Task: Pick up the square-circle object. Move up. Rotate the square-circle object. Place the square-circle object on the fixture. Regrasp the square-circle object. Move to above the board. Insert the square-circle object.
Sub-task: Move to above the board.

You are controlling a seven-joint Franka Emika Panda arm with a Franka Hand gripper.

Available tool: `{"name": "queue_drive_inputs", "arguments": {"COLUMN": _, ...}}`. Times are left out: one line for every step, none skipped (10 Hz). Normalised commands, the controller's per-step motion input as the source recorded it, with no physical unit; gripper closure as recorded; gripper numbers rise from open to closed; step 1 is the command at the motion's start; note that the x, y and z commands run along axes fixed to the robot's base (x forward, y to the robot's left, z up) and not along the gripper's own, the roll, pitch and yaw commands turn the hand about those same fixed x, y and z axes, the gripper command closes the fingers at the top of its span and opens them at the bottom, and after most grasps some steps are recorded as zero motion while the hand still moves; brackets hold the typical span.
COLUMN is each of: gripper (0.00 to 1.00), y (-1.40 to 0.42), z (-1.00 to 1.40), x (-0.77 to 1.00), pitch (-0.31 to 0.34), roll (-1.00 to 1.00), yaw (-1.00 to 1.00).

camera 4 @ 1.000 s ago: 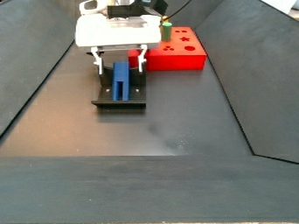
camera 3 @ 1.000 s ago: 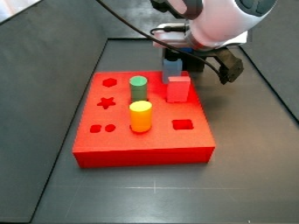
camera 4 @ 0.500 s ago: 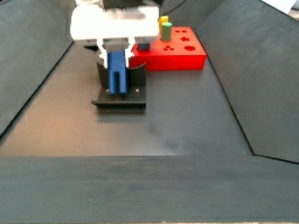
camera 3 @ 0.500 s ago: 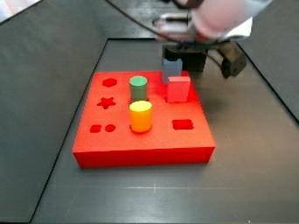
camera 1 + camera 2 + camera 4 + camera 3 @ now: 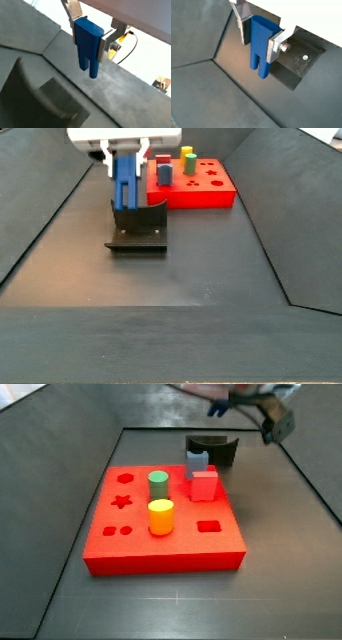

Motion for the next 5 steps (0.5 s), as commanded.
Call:
{"name": "queue_drive_inputs", "arguments": {"gripper": 1.0, "y": 0.07, "z": 1.0, "x": 0.03, "pitch": 0.182, "roll": -0.05, "yaw": 0.02}}
{"name": "queue_drive_inputs", "arguments": {"gripper": 1.0, "y": 0.06, "z": 1.0, "x": 0.03, "pitch": 0.174, "roll": -0.06, "yaw": 0.05}}
{"name": "queue_drive_inputs", "arguments": {"gripper": 1.0, "y": 0.06, "z": 1.0, "x": 0.03, "pitch": 0.166, "roll": -0.06, "yaw": 0.08}}
{"name": "queue_drive_inputs", "arguments": {"gripper": 1.0, "y": 0.06, "z": 1.0, "x": 0.03, "pitch": 0.159, "roll": -0.06, "yaw": 0.1}}
{"name": "queue_drive_inputs", "arguments": {"gripper": 1.0, "y": 0.05, "z": 1.0, "x": 0.04, "pitch": 0.145, "roll": -0.05, "yaw": 0.12}}
